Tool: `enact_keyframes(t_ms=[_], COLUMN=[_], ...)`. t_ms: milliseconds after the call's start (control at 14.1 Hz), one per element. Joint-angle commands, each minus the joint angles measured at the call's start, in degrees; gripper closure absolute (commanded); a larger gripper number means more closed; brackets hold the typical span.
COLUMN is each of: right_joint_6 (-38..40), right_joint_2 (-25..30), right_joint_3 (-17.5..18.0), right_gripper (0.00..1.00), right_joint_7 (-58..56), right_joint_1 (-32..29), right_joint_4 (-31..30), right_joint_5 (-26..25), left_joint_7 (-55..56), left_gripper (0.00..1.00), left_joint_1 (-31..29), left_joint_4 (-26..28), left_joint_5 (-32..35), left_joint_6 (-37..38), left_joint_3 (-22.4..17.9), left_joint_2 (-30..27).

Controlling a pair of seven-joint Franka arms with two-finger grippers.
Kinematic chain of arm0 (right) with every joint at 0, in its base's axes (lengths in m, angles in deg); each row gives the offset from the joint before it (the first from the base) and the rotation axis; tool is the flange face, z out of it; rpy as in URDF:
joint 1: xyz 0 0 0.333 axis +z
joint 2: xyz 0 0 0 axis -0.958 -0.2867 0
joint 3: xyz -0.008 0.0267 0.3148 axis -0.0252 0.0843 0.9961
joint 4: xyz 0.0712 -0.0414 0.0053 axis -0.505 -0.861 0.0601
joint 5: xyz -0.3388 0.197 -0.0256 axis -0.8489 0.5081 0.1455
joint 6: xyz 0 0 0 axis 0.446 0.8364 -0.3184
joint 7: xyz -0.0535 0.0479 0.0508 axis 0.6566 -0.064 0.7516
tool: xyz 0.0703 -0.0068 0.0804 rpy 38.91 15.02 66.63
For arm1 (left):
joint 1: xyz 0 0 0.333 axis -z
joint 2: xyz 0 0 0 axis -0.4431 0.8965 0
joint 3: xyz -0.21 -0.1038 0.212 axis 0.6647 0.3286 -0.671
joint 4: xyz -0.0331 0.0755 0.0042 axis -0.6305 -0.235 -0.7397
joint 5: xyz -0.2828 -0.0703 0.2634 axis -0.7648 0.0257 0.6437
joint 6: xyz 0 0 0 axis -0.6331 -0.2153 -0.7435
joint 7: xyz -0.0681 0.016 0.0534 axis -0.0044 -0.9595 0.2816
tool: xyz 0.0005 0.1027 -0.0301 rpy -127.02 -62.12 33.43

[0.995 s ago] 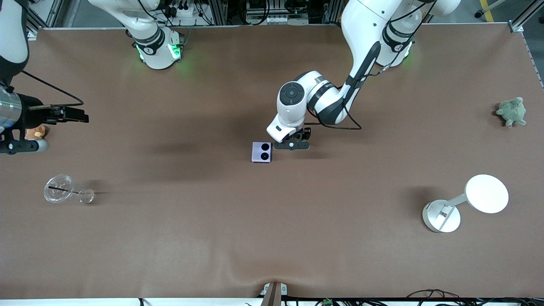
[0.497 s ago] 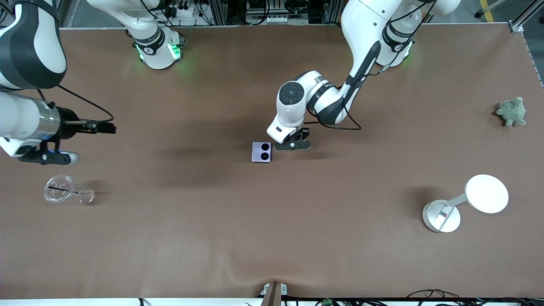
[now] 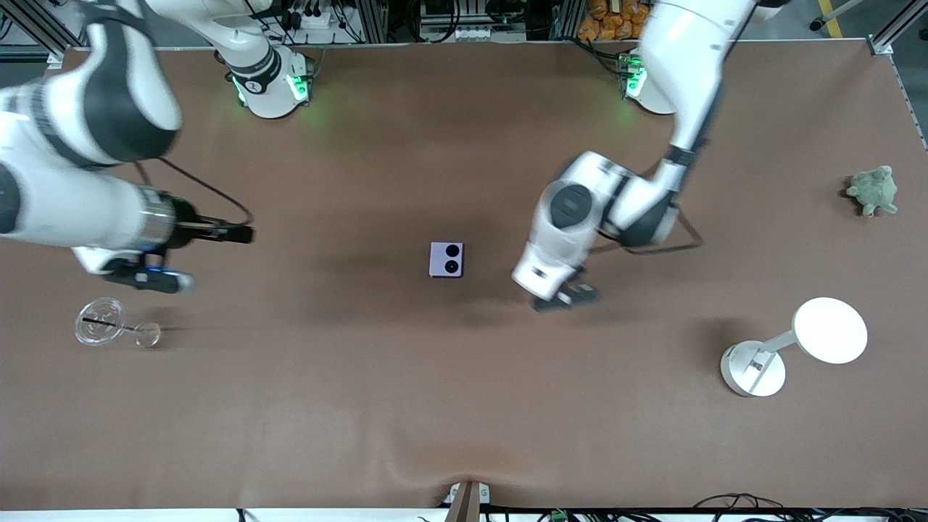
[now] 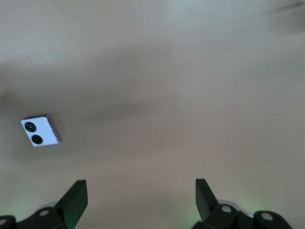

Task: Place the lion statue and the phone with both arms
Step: 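Carry the lion toward the lamp while the right gripper lowers onto the phone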

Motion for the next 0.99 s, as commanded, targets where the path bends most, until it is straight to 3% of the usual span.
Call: enact_keyframes(t_ms=[0, 284, 568, 923], right_joint_6=[-5.9, -14.4, -23.9, -36.4], right_joint_2=[-1.3, -4.5, -10.4, -17.2], right_joint_3=[-0.1, -0.1, -0.1, -0.2], right_gripper=[0.00, 0.00, 0.00, 0.00], right_joint_7=[1.5, 1.6, 2.7, 12.4], right_joint_1=[3.3, 8.2, 14.3, 21.7], right_joint_4=[-3.8, -7.6, -8.3, -8.3], right_joint_5=[2.4, 3.0, 4.7, 4.8], left_joint_7=[-7.2, -19.3, -29.0, -36.4], left_gripper=[1.00, 1.00, 1.00, 1.00], left_joint_1=[-7.0, -14.3, -14.6, -17.4], left_joint_4=[-4.9, -13.5, -17.1, -16.8], left_joint_5=[1.2, 1.7, 2.9, 3.4], left_joint_6=[2.0, 2.1, 2.1, 2.5], left_joint_3=[0.8, 0.5, -4.0, -4.5], left_joint_2=[2.2, 8.5, 12.4, 13.6])
